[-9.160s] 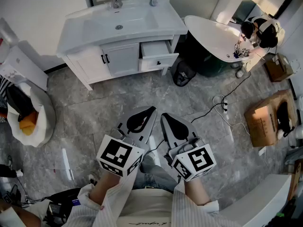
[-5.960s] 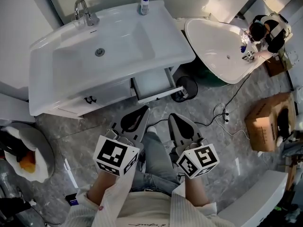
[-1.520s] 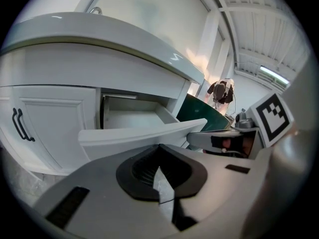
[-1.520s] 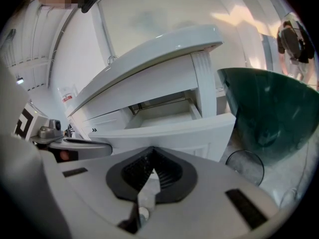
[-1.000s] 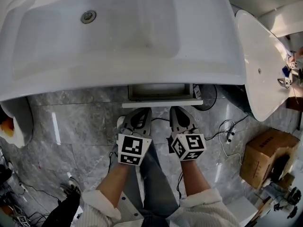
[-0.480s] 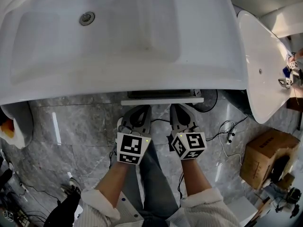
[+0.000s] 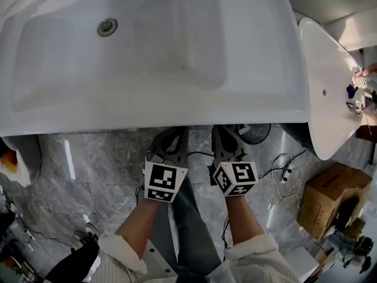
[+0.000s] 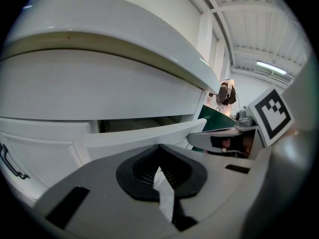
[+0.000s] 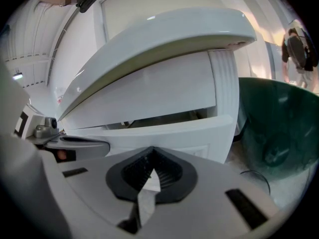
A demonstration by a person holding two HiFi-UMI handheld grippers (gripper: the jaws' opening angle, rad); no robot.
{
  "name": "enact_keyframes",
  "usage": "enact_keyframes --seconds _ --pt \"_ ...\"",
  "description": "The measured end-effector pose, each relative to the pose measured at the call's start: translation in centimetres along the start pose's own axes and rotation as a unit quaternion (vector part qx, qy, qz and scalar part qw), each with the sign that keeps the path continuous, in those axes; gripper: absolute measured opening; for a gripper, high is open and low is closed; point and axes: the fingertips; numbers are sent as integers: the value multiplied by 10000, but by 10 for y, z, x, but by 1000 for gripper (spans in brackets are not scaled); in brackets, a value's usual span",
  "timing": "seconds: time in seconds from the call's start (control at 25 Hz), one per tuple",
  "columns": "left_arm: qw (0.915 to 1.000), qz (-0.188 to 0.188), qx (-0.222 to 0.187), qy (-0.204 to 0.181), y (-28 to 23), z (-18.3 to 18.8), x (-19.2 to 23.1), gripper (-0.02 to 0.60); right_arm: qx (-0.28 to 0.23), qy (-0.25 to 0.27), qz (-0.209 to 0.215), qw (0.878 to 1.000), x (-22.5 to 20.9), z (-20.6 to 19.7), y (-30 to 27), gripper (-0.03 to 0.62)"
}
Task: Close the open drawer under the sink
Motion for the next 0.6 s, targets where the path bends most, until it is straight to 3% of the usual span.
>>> enact_keyframes --seconds 0.6 --pt "9997 -42 -61 -213 -22 15 23 14 -48 210 68 9997 0 22 -28 9"
Point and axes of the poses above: the fingertips, and each gripper's own axes: y backward along the fingers, x to its left, z out of its top, and after that the axes turned 15 degrees about -y, right-handed
